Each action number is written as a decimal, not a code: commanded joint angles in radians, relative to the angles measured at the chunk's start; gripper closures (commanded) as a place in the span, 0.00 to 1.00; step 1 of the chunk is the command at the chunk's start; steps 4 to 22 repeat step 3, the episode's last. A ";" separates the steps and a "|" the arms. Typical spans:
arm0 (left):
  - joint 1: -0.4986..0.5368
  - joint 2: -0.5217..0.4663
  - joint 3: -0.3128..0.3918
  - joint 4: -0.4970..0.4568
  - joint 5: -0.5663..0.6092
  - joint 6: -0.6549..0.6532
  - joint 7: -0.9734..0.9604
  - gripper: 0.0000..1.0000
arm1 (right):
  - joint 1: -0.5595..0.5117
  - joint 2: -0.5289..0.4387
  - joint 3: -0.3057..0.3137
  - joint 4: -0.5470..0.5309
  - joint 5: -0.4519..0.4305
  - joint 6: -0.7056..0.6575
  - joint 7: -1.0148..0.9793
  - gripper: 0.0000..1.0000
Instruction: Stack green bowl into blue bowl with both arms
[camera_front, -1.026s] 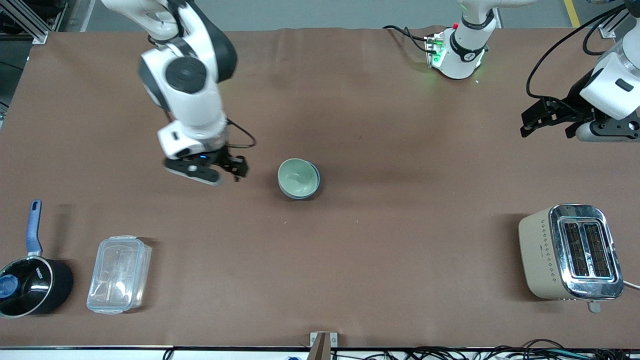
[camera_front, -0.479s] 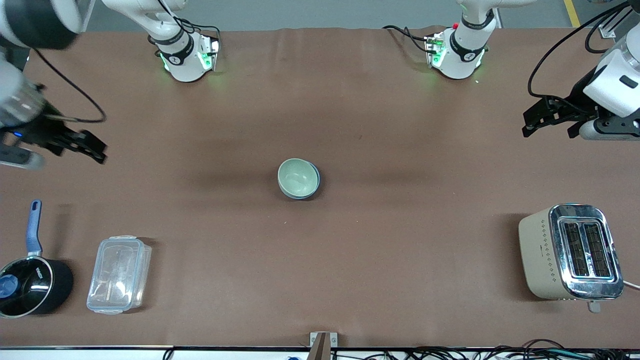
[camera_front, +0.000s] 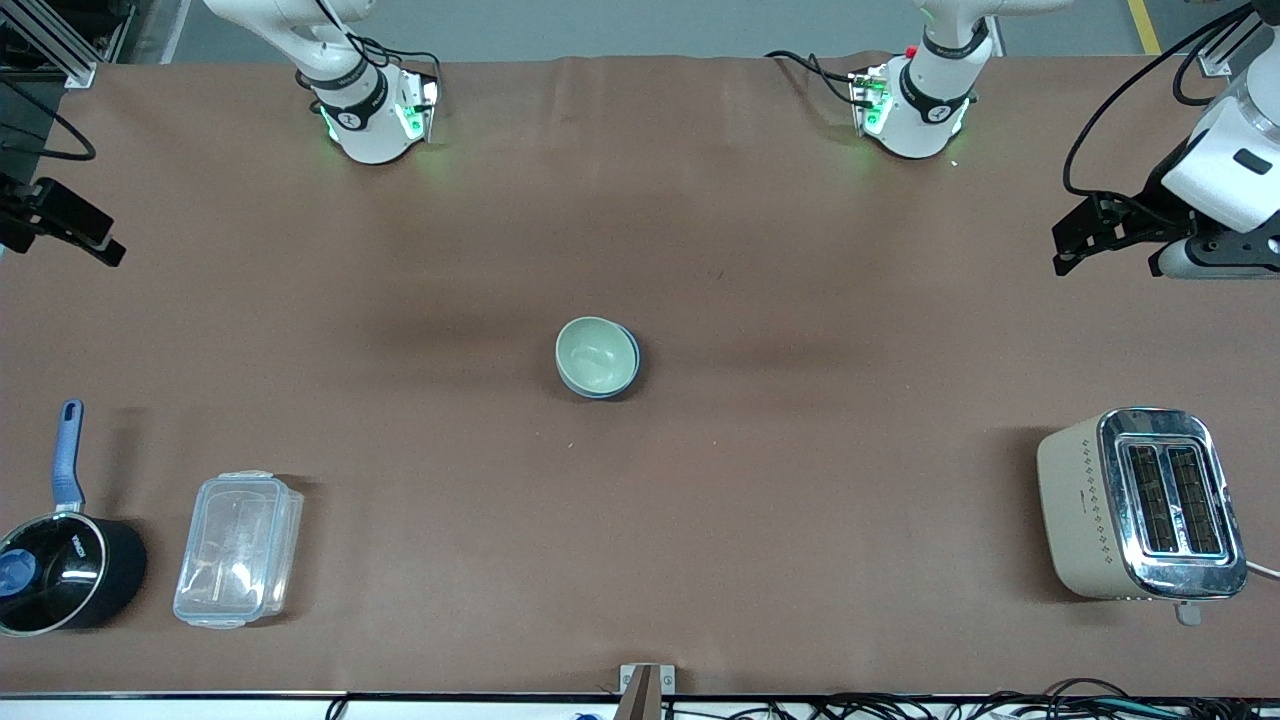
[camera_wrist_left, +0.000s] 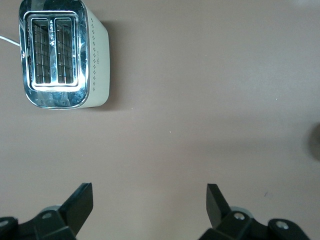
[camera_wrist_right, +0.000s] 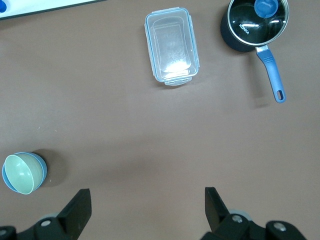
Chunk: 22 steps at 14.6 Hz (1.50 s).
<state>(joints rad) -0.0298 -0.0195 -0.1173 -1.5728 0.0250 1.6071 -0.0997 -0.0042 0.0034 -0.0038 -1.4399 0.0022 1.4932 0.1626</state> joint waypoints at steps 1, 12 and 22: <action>-0.002 0.007 -0.004 0.020 0.023 -0.009 0.009 0.00 | 0.010 0.006 -0.007 0.007 0.021 -0.007 -0.014 0.00; -0.001 0.004 -0.005 0.020 0.023 -0.009 0.014 0.00 | 0.012 0.006 -0.007 0.007 0.022 -0.004 -0.014 0.00; -0.001 0.004 -0.005 0.020 0.023 -0.009 0.014 0.00 | 0.012 0.006 -0.007 0.007 0.022 -0.004 -0.014 0.00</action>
